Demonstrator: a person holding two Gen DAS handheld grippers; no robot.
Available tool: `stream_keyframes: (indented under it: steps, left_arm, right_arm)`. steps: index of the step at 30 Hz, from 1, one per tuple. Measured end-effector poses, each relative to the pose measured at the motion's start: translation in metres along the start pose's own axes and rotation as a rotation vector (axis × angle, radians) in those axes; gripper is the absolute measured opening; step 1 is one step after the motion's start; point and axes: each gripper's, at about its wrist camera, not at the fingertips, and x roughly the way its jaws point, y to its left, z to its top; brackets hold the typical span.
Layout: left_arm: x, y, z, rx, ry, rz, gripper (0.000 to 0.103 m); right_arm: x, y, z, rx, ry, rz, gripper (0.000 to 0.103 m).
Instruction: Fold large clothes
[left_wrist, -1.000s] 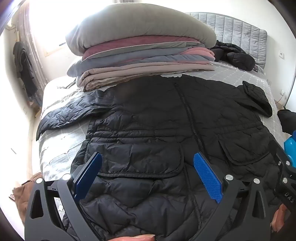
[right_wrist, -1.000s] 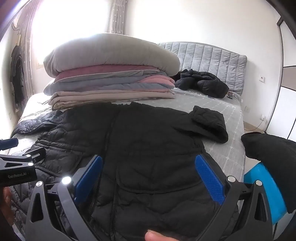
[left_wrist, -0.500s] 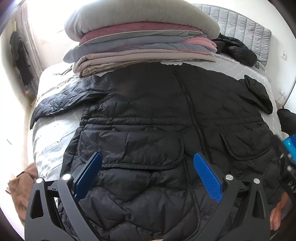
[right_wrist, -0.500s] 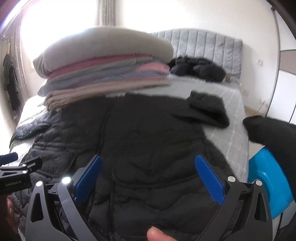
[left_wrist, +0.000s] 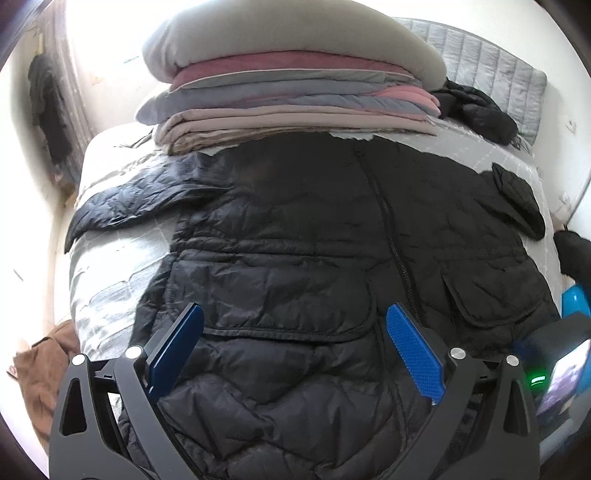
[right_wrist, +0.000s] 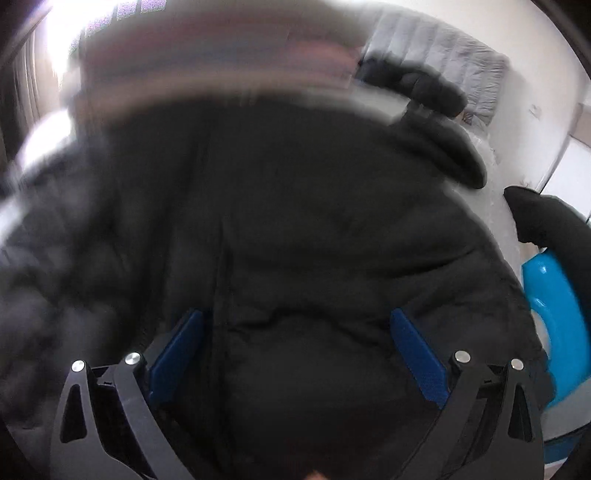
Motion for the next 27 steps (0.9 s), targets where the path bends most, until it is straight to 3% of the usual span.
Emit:
stream_keyframes:
  steps: [3,6,8,10,17,27]
  left_arm:
    - [-0.002,0.004,0.0,0.01,-0.013,0.027,0.096]
    - [-0.004,0.007,0.001,0.003,-0.014,0.031,0.096]
    - [-0.005,0.008,0.001,0.004,-0.02,0.043,0.096]
    - [-0.007,0.006,0.001,0.015,-0.025,0.056,0.096]
    - [0.004,-0.002,0.001,0.015,0.015,0.051,0.096]
    - [0.009,-0.018,-0.003,0.052,0.033,0.05,0.096]
  right_arm:
    - [-0.005,-0.001,0.0,0.006,-0.025,0.027,0.097]
    - [-0.016,-0.025,0.007,0.13,-0.06,0.148,0.097]
    - [-0.037,-0.044,0.02,0.214,-0.14,0.238,0.097]
    - [-0.051,-0.047,0.033,0.202,-0.133,0.268,0.097]
    - [-0.054,-0.03,0.059,0.135,-0.013,0.237,0.097]
    - [-0.062,-0.028,0.051,0.099,-0.061,0.244,0.097]
